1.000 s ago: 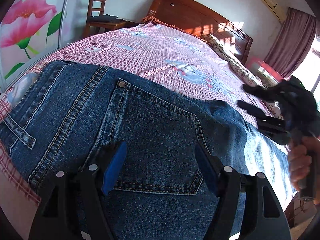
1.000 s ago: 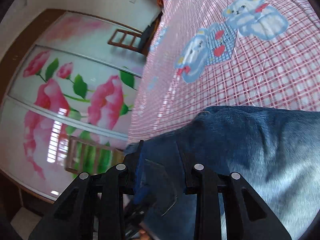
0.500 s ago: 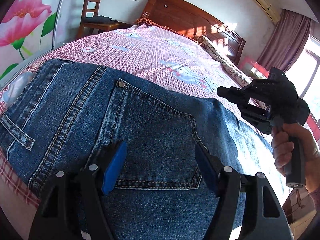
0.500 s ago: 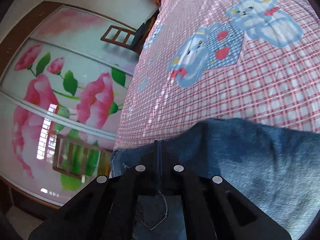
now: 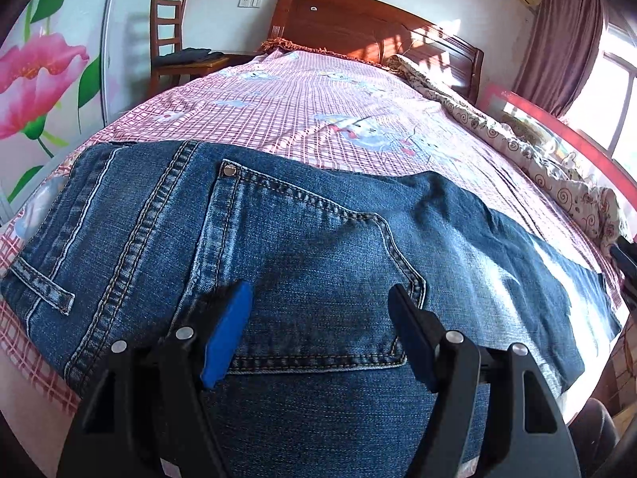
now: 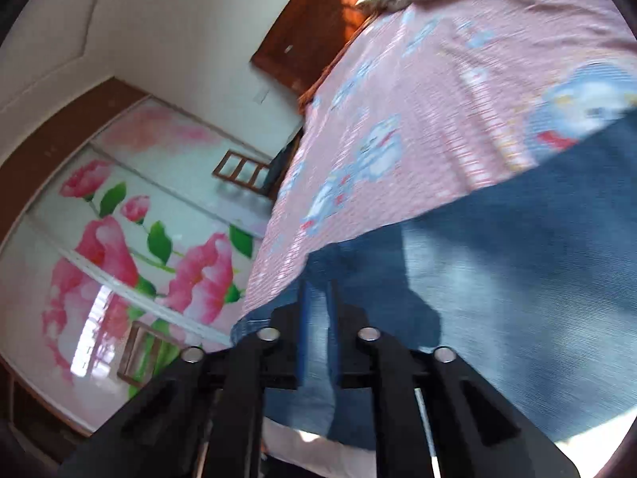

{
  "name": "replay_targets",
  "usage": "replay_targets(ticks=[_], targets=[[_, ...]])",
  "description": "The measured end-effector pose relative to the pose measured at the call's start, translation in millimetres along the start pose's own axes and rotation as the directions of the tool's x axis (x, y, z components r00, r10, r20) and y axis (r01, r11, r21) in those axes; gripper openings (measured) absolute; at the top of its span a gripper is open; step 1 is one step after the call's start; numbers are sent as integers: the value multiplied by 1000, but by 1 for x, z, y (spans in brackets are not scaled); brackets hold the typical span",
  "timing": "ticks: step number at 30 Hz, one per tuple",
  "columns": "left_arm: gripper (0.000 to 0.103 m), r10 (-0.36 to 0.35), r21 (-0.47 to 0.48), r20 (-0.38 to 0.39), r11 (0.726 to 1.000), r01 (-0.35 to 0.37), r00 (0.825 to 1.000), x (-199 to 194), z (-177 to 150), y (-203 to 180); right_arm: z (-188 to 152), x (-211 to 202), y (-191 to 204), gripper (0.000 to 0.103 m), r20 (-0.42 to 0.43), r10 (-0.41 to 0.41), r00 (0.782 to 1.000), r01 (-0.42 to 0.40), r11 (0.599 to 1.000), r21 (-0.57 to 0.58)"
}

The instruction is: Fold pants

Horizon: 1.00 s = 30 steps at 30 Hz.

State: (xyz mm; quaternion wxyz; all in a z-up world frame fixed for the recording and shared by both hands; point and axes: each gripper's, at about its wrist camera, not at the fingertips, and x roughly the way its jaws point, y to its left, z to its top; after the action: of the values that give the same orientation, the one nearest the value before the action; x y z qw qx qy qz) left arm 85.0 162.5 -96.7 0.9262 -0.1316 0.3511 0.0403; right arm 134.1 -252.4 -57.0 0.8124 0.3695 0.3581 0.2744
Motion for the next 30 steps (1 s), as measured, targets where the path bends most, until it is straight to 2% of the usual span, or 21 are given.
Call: replay_targets(ticks=[1,3,5,7,9,10,12,13,14,15,16,18,21,23,24,25,26,27,28,30], targets=[[70,5,10,0,1000,-5,1000,0,0,-2,-2,-42,-19,56,75,-66,995,64,997,33],[72,11,24,-2,1000,-11,1000,0,1,-3,-6,-116,-52,60,197,-202,959,184,977,107],[79,14,37,-5,999,-14,1000,2,1,-7,-6,-164,-84,60,241,-373,896,331,923,197],[85,38,70,-15,997,-37,999,5,1,-15,-4,-186,-113,60,242,-442,864,367,881,300],[90,68,111,-29,992,-64,997,9,2,-23,-1,-191,-130,59,253,-439,862,352,878,324],[92,80,128,-35,989,-75,996,10,2,-26,1,-189,-135,57,250,-457,854,375,872,314],[95,94,151,-41,985,-87,995,11,1,-29,7,-179,-141,47,228,-469,853,399,868,294],[95,95,153,-40,984,-88,995,11,1,-30,10,-179,-149,42,205,-496,844,428,853,300],[95,96,153,-38,984,-89,995,10,1,-30,10,-183,-157,32,197,-504,841,436,846,306],[95,95,152,-36,984,-88,995,9,1,-30,13,-182,-162,23,198,-492,848,423,852,309],[95,95,151,-35,985,-88,995,8,1,-30,15,-182,-162,10,200,-494,846,426,853,301],[95,96,152,-31,984,-90,995,7,0,-30,19,-180,-156,8,200,-520,830,468,845,257],[95,95,151,-27,984,-90,995,7,-1,-31,22,-179,-150,8,202,-505,839,458,856,238],[95,90,147,-25,986,-85,996,6,-1,-32,31,-184,-138,7,252,-443,860,398,893,211],[95,88,146,-25,986,-84,996,6,-2,-32,37,-192,-125,7,319,-375,871,338,926,166],[95,89,147,-24,986,-84,996,5,-2,-32,40,-202,-113,7,396,-286,873,259,958,121],[95,89,147,-24,985,-85,996,5,-2,-32,42,-209,-109,7,438,-237,867,211,971,108],[95,90,147,-23,985,-86,996,5,-2,-32,41,-212,-117,7,447,-220,867,177,975,136],[95,90,148,-22,985,-86,996,5,-2,-32,38,-209,-135,7,427,-240,872,170,966,195],[96,86,145,-19,986,-82,996,4,-2,-31,22,-195,-185,6,323,-332,886,216,913,346]])
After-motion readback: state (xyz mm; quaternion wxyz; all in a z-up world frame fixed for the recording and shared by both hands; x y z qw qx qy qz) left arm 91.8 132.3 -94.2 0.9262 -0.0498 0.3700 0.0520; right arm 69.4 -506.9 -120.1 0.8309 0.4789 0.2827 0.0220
